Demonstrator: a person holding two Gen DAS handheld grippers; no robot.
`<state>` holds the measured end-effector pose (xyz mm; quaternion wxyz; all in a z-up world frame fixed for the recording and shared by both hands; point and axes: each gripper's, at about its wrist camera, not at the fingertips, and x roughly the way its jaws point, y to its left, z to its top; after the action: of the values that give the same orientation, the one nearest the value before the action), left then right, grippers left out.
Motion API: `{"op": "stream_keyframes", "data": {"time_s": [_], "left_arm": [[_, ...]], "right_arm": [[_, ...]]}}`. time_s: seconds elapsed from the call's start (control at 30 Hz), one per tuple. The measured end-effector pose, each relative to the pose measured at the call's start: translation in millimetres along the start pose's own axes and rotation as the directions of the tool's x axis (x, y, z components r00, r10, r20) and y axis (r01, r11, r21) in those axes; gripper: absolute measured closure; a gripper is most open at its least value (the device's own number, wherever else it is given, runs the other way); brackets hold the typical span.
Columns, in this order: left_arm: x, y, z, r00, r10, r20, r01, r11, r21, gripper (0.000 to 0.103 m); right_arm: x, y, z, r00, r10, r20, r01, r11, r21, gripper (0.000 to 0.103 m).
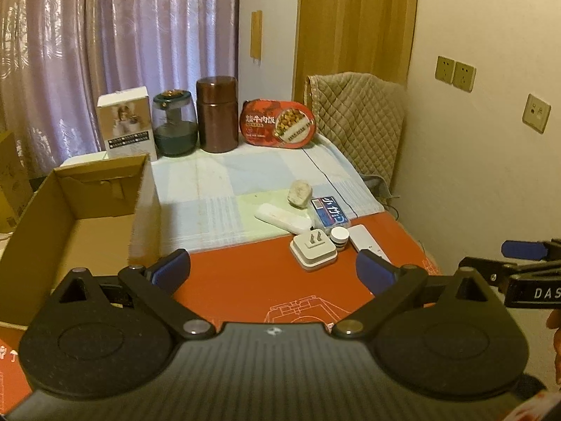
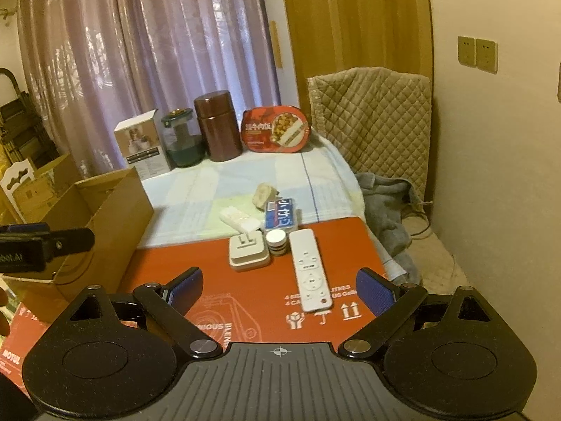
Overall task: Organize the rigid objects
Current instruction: 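Reach the right gripper to the white remote and grasp it while the left approaches the white plug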
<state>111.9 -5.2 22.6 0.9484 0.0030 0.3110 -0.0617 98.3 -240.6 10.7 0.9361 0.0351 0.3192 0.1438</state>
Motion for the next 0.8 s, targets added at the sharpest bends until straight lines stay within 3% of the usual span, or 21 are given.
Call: {"op": "stream_keyframes", "data": {"time_s": [0.27, 0.63, 0.8], "left_arm": [[40, -11, -3, 1.0, 0.015, -0.021, -0.015, 1.0, -0.005, 0.004], [111, -10, -18, 0.996, 0.045, -0.076, -0.048, 0.998, -0.035, 0.004], [142, -8, -26, 0.994, 0.049, -0.101, -0.053, 0.998, -0.046, 0.004]], "right_arm": [[34, -17, 8, 0.999, -0.004, -0.041, 0.002, 0.999, -0.048, 0.012], [118, -36, 0, 0.993, 0.031, -0.111, -0.044, 0.992, -0.121, 0.012], [164, -42, -2, 0.989, 0.034, -0.145, -0.054, 0.989, -0.135, 0.019]]}}
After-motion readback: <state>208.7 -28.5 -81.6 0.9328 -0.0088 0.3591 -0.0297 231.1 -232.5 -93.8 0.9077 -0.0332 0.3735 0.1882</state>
